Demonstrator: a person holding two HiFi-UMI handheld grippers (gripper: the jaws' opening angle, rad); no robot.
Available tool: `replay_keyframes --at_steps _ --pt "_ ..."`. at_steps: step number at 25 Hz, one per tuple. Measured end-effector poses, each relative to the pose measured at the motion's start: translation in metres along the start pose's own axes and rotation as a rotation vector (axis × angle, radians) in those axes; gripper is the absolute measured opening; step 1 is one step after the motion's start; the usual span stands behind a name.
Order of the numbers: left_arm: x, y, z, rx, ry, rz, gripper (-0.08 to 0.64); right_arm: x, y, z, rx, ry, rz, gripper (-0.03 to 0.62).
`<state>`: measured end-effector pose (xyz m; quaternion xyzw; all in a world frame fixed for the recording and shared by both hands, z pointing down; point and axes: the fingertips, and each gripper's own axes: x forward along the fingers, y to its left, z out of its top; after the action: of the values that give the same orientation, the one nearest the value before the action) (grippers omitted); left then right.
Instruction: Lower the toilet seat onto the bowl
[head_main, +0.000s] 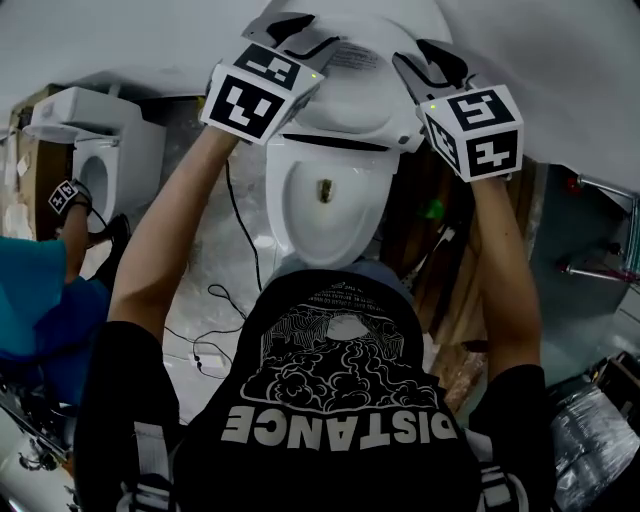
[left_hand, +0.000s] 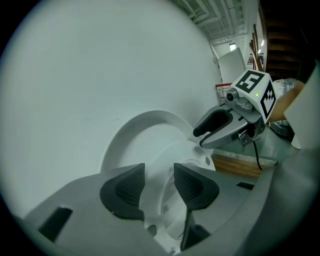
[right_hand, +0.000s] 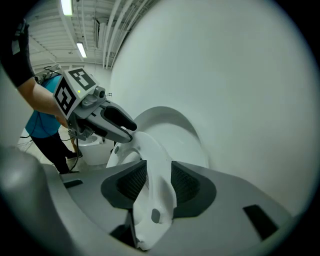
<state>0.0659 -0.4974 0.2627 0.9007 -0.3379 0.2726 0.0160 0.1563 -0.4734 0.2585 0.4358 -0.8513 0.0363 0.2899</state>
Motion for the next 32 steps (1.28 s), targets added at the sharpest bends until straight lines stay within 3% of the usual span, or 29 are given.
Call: replay_keyframes --at_steps 4,12,18,26,30,32 --pt "0.013 0.005 -0.003 0.022 0.032 -0.024 0.222 0.01 -0.009 -0.003 -0.013 0.017 0.026 0.149" --pt "0.024 0.006 -0.006 0.044 0.076 -0.055 0.258 0.033 -0.009 -0.01 -0.09 0.085 0.096 0.179" --pt "0.028 0.008 -0.008 0.052 0.105 -0.068 0.258 0.041 -0.008 -0.012 -0.092 0.119 0.131 0.179" --pt "0.018 0.0 -0.012 0.155 0.15 -0.101 0.249 0.034 -0.001 -0.013 -0.032 0.126 0.174 0.179" --pt "0.009 -0.005 -0.016 0.215 0.173 -0.126 0.23 0.029 0.006 -0.013 -0.047 0.14 0.165 0.178" --pt "0.003 -0.006 -0.015 0.228 0.172 -0.128 0.187 0.025 0.01 -0.013 -0.046 0.142 0.154 0.178"
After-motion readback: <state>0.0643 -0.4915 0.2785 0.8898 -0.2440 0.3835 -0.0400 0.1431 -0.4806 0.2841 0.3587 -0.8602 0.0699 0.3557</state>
